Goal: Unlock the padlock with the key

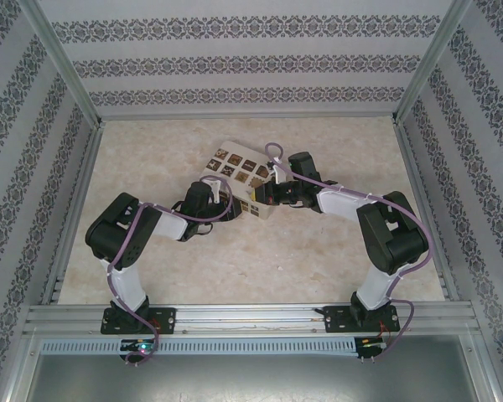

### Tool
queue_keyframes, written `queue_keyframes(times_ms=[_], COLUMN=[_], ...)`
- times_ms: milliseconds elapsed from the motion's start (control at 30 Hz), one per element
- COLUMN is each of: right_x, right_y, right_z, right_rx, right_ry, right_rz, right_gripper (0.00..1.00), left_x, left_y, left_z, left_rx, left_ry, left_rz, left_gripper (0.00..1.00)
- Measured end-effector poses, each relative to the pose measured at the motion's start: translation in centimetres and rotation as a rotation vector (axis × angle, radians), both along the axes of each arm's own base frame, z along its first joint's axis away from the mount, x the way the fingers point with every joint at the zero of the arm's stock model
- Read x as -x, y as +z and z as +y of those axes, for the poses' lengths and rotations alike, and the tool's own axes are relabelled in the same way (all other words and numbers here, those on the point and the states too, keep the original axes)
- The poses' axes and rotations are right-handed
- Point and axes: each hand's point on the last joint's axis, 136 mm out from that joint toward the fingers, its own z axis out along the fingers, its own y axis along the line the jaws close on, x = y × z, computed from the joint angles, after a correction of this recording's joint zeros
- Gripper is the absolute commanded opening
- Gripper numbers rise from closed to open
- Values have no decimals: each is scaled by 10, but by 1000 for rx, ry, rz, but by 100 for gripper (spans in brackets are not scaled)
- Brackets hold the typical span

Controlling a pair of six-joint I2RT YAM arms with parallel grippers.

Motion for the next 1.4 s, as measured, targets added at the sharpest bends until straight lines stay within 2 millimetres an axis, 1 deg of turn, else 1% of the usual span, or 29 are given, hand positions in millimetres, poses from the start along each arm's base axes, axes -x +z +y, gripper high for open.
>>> queue_keyframes(times_ms=[167,300,533,600,700,767,867,967,1167,1300,1400], right_x=[-1,-2,-3,-3,-1,6,18,34,74,86,86], right_y=[0,1,3,8,25,36,44,39,8,-9,-14], right_z=[0,0,-3,-6,-9,-14,-22,-28,-26,-24,-21], right_rx=[1,5,26,35,31,25,27,50,127,168,194], right_ry=[-2,-7,-25,-32,-41,-42,-44,-42,4,19,16], right_rz=[-1,-4,-9,-22,-80,-129,-188,-224,-287,-317,-350], right_gripper=[0,0,0,0,0,0,0,0,0,0,0], left_x=[-1,-2,-3,-3,-3,-2,-1,1,4,3,4], left_y=[1,2,2,2,3,4,6,9,16,23,29], left_z=[-1,0,0,0,-1,-1,-3,-4,-7,-11,-12], left_rx=[8,8,7,9,18,32,54,74,110,131,145], left_ry=[6,14,16,18,21,26,31,39,39,35,34], left_rz=[5,3,1,3,12,24,46,69,117,135,150], left_gripper=[27,24,22,22,23,24,23,23,23,23,23])
